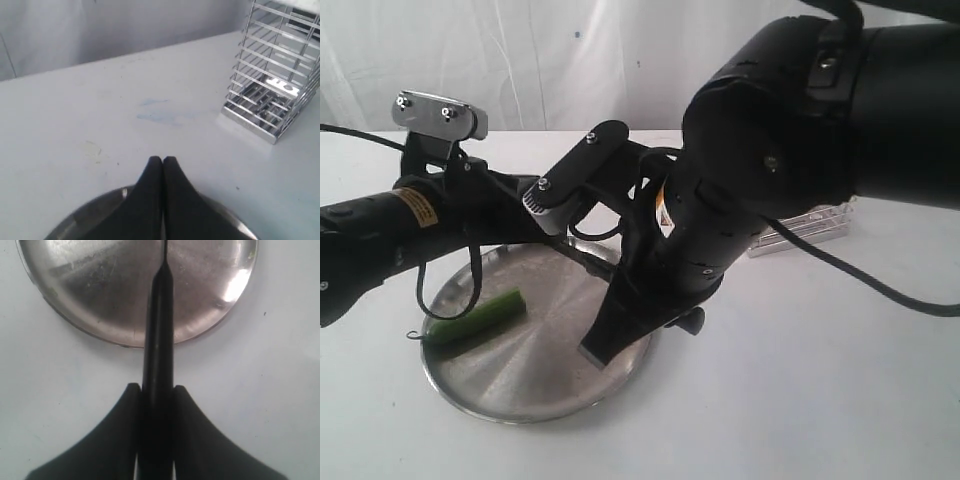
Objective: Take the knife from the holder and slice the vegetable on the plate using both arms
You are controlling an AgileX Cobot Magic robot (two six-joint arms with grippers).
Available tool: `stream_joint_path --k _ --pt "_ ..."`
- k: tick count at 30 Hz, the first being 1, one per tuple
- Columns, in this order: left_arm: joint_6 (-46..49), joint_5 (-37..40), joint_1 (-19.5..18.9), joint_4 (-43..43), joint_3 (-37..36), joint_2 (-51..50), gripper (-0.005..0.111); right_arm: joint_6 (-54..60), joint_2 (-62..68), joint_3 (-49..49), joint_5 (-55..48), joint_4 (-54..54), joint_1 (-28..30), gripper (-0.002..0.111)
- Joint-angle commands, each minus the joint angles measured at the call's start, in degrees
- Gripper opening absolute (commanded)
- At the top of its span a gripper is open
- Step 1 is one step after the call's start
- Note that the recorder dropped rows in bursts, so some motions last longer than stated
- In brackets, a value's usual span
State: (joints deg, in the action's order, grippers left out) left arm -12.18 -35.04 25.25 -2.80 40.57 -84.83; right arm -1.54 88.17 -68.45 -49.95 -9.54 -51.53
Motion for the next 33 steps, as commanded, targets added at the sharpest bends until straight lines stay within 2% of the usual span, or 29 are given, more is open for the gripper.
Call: stream_joint_path --k 1,7,11,13,16,19,24,28,32,33 --pt "7.39 0.41 0.06 -0.31 0.26 7.58 0.0 -2.67 0.12 -0.18 2.45 -0.77 -0.01 0.0" --pt "19.19 23.96 0.06 0.77 0.26 16.4 0.0 -5.27 4.66 -0.18 4.7 1.19 -0.01 0.0" --pt "23.62 34.38 0.06 0.77 0.16 17.37 0.001 -6.23 8.03 -0.18 8.27 5.03 -0.01 0.0" --pt "25.51 37.41 -0.07 0.48 0.16 17.37 0.006 -6.79 9.68 -0.18 9.04 5.03 -0.01 0.0" --pt "26.55 39.41 -0.82 -0.19 0.16 17.24 0.015 -7.76 11.29 -0.18 9.61 4.91 -0.01 0.0" --pt "26.55 40.28 -3.48 -0.94 0.05 15.6 0.022 -7.84 12.28 -0.18 10.17 6.39 -0.01 0.0" --pt "27.46 40.7 -5.76 -0.94 0.05 10.23 0.023 -7.84 12.91 -0.18 12.16 7.01 -0.82 0.0" --pt "27.61 38.63 -5.76 -0.94 0.05 5.14 0.017 -7.84 13.84 -0.18 12.24 7.01 -0.96 0.0" --pt "27.61 34.17 -5.76 -0.94 0.05 1.01 0.001 -7.84 14.85 -0.18 12.55 7.01 -0.96 0.0" --pt "27.61 32.9 -5.76 -0.94 0.05 0.2 0.0 -7.84 15.13 -0.18 12.68 7.01 -0.96 0.0"
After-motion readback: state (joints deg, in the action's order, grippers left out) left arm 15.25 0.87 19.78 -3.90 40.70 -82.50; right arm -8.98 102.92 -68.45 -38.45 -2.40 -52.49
